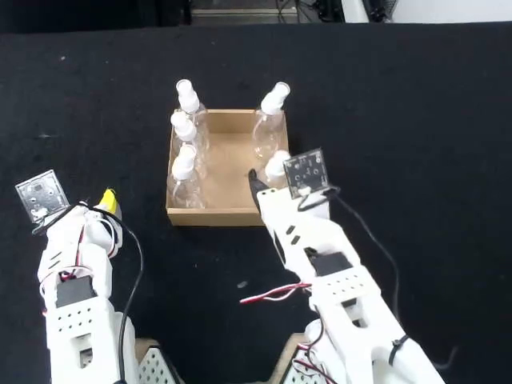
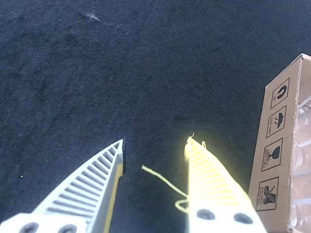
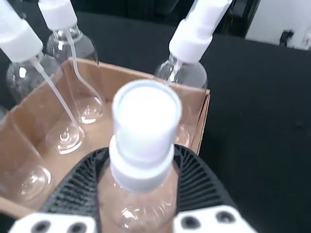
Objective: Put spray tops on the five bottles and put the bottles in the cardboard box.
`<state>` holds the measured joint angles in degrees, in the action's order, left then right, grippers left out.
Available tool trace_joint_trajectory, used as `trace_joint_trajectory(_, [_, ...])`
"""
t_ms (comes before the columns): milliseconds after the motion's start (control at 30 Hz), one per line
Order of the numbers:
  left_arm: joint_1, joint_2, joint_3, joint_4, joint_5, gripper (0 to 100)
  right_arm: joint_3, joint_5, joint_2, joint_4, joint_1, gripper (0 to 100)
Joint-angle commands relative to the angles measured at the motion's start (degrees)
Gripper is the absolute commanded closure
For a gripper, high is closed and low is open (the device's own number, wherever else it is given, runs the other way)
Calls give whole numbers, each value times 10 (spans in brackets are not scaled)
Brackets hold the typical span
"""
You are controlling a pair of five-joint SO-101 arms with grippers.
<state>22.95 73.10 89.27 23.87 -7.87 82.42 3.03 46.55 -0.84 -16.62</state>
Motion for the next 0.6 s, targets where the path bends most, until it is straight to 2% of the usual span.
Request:
trace_joint_trajectory(0, [2,8,-3,-10,-1,823,-46,4,-7,26,-7,986])
trace_joint_trajectory(567, [2,8,-3,-10,-1,823,-56,1,-7,25,-8,986])
